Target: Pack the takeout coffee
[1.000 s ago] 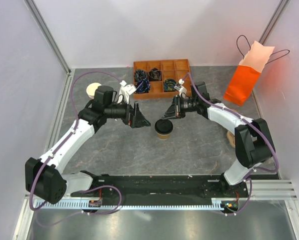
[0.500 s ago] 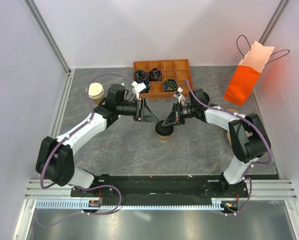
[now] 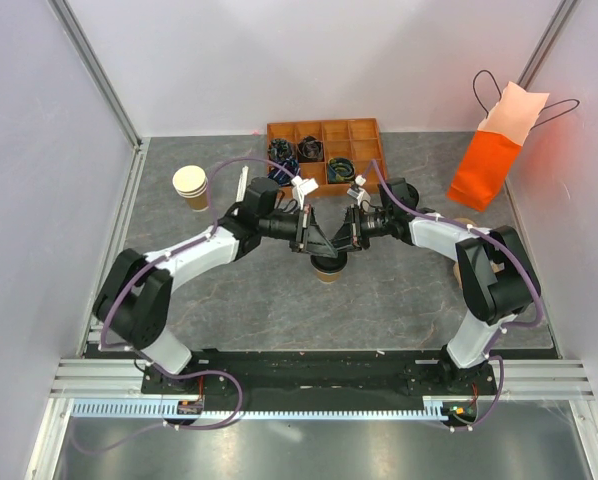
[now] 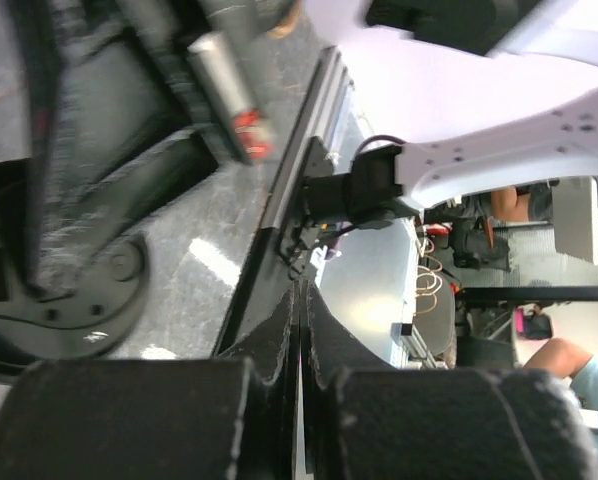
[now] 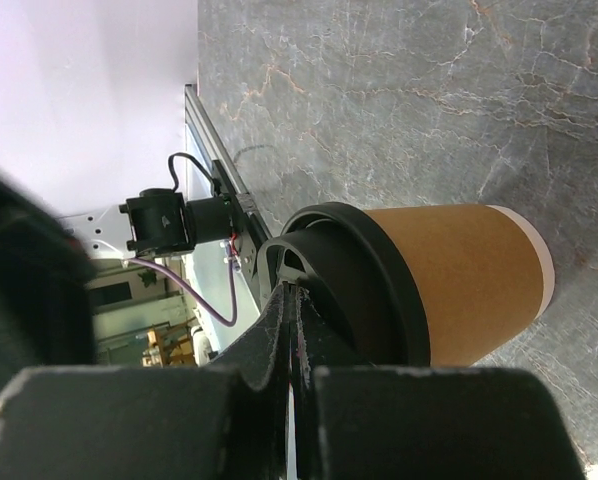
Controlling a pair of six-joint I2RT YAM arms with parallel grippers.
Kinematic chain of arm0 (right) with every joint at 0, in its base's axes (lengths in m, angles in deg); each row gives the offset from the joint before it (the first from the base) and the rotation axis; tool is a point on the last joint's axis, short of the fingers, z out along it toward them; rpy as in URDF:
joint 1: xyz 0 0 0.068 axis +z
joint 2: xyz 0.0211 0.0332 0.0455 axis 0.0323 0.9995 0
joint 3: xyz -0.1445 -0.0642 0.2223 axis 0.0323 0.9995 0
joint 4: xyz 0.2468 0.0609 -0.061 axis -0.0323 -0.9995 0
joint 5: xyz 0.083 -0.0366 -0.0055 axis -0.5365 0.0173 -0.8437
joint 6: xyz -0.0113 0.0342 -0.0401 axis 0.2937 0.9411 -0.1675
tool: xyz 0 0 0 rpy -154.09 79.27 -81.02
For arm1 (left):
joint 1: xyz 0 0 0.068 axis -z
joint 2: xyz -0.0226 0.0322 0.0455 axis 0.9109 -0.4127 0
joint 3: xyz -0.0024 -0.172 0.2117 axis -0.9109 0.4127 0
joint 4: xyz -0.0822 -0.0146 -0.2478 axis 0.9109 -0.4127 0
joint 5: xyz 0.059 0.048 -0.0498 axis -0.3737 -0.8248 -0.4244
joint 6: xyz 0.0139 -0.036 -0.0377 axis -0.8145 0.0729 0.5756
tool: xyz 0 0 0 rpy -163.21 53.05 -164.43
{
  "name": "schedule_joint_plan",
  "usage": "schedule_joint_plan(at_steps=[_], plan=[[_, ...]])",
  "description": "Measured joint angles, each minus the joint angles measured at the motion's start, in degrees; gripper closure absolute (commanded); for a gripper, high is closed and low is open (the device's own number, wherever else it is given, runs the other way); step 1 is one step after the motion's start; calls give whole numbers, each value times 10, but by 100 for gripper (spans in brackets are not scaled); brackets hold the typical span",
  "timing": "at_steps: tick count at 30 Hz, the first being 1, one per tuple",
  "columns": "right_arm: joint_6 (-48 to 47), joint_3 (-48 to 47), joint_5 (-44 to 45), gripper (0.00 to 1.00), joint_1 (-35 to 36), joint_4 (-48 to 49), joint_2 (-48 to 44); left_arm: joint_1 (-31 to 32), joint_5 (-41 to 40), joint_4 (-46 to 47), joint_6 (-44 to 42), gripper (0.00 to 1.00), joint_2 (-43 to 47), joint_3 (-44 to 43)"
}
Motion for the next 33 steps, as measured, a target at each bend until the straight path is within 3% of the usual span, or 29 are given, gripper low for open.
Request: schedule_joint_plan(at_steps=[6,13,18,27,33], plan=[[-1,0,-5,100,-2,0,3,0,-30,-2,3,98,-78,32],[-3,1,-12,100,-3,2,8,-9,16,-16,1,98,-110,37],[-5,1,-13,100,-6,9,10,-30,17,-40,-11,98,-109,38],[-5,1,-24,100,-6,11,14,-31,18,-23,-17,98,-22,3],[-5,-2,-34,100,-6,10,21,-30,9,11,-16,98,-51,-3]])
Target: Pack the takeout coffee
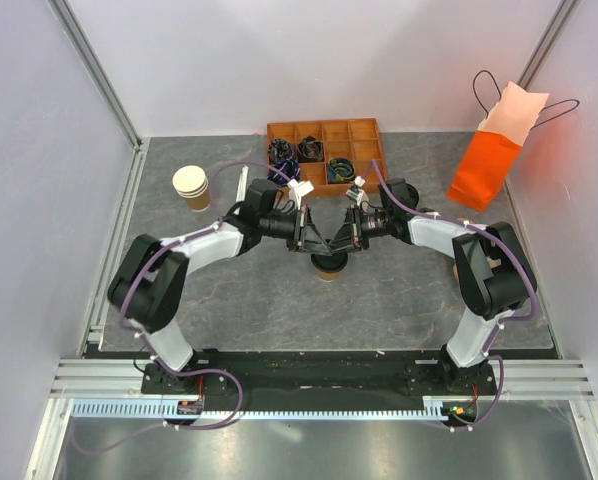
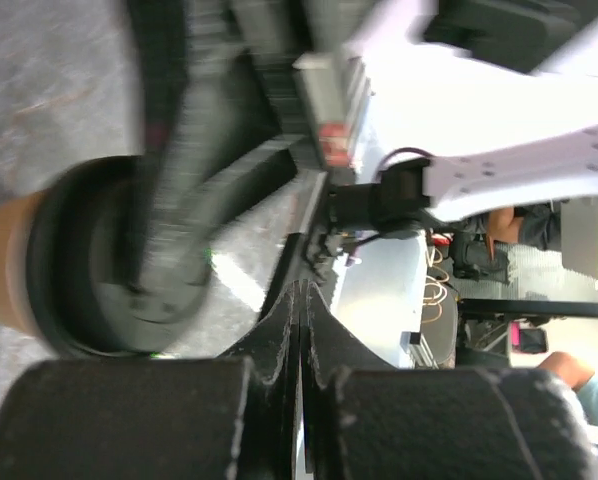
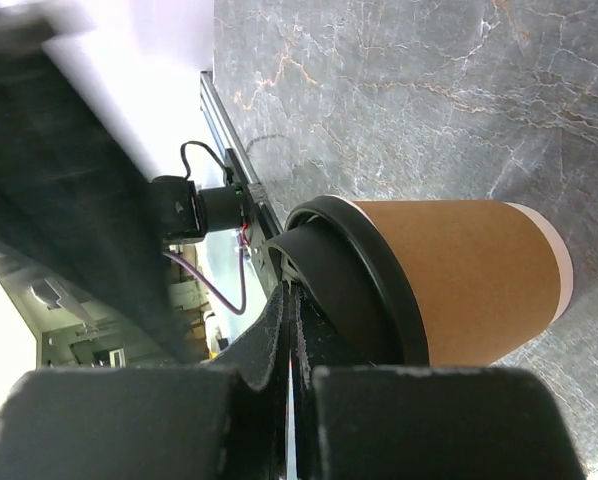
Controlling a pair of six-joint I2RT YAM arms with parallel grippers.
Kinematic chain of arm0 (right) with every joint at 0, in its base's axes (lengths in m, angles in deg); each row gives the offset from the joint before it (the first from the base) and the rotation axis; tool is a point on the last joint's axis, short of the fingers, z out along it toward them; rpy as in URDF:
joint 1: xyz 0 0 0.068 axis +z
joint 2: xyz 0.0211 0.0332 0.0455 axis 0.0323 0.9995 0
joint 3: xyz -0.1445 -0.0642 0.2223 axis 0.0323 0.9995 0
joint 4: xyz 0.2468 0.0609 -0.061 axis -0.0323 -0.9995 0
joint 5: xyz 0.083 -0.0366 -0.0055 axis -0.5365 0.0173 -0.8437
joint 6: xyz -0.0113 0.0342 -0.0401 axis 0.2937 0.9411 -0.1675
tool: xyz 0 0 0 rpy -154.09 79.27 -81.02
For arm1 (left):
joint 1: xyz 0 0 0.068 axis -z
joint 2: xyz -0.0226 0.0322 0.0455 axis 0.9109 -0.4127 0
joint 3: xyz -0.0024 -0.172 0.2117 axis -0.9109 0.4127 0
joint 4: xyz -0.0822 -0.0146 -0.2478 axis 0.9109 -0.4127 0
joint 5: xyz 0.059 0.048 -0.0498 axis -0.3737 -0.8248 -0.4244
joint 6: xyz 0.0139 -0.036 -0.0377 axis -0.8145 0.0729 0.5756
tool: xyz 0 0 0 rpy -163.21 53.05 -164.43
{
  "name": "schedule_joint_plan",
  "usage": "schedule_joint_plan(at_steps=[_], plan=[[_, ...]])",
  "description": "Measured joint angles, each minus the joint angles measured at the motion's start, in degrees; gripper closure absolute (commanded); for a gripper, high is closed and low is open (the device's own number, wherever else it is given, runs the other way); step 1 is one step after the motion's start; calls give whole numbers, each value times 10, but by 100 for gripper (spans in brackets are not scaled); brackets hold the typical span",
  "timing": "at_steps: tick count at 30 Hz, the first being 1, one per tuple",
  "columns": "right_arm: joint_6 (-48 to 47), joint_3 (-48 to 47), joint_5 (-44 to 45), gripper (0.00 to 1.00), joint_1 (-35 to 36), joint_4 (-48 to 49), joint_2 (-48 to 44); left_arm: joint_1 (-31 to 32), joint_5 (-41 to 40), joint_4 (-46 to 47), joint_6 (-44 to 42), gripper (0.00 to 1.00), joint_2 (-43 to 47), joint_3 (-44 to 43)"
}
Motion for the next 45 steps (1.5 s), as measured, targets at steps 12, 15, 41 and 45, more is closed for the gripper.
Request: schedule_joint_plan(at_steps=[12,15,41,45], plan=[[-11,-9,-11,100,0,-7,12,-21,12,6,9,98,-72,16],[-18,-16,-11,100,0,-18,12,-23,3,-16,-1,98,-49,16],[-38,-28,-21,100,-2,-39,25,-9,16,53,34,98,-80,28],[-39,-29,-25,100,-1,-39,27,-9,-15,-6,7,94,-36,28]])
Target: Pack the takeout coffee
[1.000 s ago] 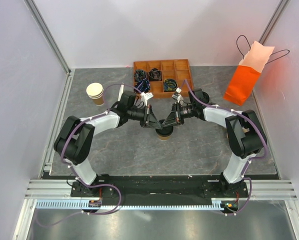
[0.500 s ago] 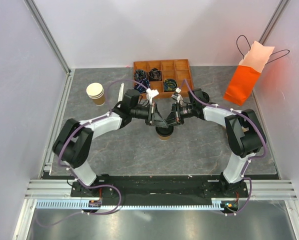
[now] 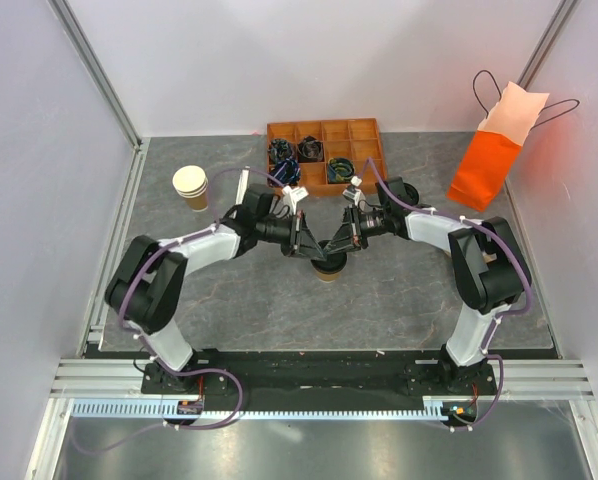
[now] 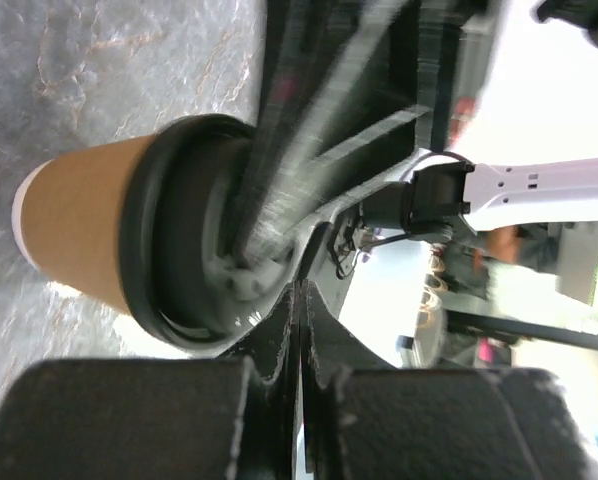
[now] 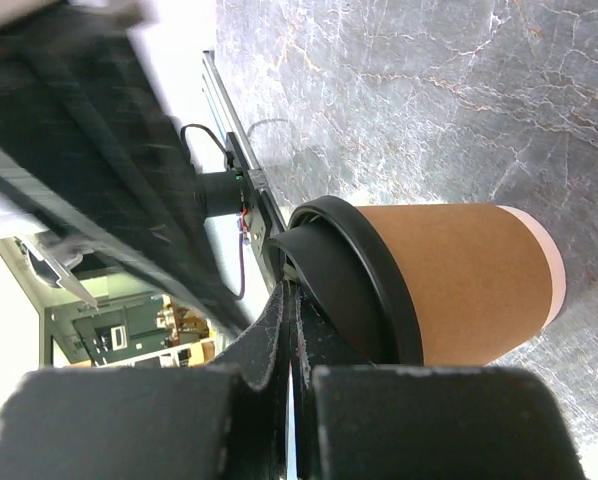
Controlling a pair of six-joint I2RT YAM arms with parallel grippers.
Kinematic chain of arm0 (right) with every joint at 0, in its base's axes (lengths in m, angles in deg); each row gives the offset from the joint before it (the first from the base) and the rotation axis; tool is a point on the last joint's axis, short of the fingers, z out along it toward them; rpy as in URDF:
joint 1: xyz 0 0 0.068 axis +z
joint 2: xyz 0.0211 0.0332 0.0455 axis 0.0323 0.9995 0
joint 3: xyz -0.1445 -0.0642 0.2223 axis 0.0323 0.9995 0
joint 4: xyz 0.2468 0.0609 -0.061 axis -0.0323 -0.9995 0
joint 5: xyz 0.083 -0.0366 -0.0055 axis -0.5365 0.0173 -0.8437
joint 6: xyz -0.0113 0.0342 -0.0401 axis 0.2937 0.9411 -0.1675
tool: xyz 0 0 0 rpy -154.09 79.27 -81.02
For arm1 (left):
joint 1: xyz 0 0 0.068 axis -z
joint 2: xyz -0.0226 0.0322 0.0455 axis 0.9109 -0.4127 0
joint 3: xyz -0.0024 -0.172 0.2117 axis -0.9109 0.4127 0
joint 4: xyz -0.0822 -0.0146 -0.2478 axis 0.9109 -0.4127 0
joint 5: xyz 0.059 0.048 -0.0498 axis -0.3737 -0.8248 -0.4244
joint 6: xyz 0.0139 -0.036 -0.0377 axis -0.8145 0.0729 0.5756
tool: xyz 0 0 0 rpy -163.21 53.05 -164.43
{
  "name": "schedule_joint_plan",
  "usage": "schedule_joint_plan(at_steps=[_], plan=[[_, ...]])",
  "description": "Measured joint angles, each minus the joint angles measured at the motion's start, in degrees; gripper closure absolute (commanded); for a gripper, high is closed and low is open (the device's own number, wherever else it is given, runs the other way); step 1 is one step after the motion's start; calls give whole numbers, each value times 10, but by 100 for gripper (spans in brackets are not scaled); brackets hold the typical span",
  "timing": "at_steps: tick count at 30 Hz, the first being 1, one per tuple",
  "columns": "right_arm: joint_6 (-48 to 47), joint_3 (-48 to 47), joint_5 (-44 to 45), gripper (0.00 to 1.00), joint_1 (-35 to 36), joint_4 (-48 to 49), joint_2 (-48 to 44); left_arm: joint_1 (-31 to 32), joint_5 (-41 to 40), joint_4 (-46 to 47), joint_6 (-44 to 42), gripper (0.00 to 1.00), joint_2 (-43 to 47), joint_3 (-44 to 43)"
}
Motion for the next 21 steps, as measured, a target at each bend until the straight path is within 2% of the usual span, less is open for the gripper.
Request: schedule_joint_plan(at_steps=[4,8,11,15,21], plan=[[-3,-4,0,97,1,-5,0,-2,-42,-84,-54,80,75,-26],[-7,-10,5,90,3,-18,-3,-2,-88,-148,-118,72,147,-66],[-9,-16,12,85,6,-30,-8,-2,-101,-175,-145,66,168,-74],[-15,-26,22,82,9,-51,-24,-2,-130,-234,-180,64,165,-79],[-30,-37,38,83,9,-86,-70,12,-192,-315,-230,70,156,-110]])
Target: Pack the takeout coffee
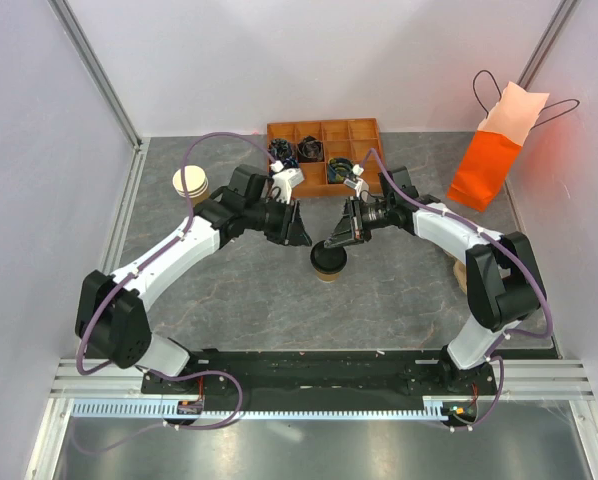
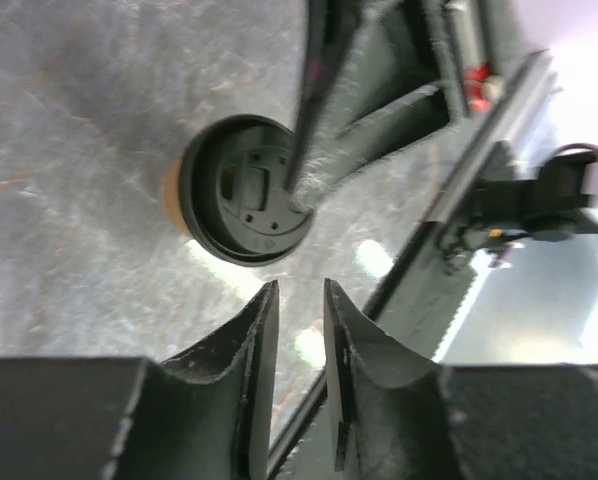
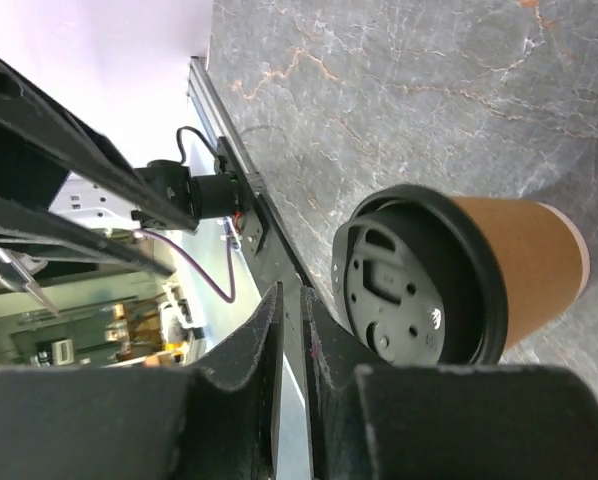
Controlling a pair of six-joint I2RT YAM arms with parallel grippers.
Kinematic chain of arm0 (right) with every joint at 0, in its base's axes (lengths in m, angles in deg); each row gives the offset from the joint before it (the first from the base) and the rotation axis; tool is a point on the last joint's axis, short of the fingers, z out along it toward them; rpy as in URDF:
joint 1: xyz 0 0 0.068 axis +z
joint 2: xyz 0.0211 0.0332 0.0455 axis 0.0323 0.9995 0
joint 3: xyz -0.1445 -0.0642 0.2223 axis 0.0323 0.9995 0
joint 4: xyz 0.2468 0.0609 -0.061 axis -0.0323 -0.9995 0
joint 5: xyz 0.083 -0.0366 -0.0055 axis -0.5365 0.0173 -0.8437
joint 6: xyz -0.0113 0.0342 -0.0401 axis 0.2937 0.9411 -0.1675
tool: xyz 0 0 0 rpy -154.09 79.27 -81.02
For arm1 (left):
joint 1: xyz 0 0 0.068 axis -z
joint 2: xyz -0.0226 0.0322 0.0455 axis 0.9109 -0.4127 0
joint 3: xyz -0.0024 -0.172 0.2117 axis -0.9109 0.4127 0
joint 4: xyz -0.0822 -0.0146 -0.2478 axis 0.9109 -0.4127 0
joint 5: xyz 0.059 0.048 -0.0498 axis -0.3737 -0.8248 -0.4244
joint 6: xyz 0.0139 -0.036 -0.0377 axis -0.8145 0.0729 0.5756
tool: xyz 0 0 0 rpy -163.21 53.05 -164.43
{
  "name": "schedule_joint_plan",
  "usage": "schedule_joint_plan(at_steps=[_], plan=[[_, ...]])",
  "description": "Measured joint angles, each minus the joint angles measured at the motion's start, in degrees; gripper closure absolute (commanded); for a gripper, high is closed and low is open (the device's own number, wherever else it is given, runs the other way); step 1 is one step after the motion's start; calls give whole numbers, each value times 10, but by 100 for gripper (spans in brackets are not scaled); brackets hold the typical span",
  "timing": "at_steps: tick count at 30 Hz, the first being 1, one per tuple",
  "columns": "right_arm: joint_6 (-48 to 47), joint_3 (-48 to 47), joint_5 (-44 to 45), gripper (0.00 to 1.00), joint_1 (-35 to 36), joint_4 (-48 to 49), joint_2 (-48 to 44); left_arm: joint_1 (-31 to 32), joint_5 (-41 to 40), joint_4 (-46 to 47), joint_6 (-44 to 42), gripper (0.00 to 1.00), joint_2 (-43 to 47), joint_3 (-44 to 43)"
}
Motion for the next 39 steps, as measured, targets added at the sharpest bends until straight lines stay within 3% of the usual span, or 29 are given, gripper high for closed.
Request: schedule_joint_plan(at_steps=[7,13,22,30,39], plan=[[-41,8,50,84,0,-54,-16,59,-119,-88,-64,66,-58,-108],[-53,16,65,85,0,-70,0,107,-201,-128,-118,62,-86,-150],[-54,16,56,85,0,-70,5,121,-267,-180,-190,71,-145,-205],[-53,16,54,86,0,-70,7,121,-279,-187,-217,75,-145,-246],[-53,16,40,86,0,-69,16,121,-235,-164,-217,77,-158,-200]])
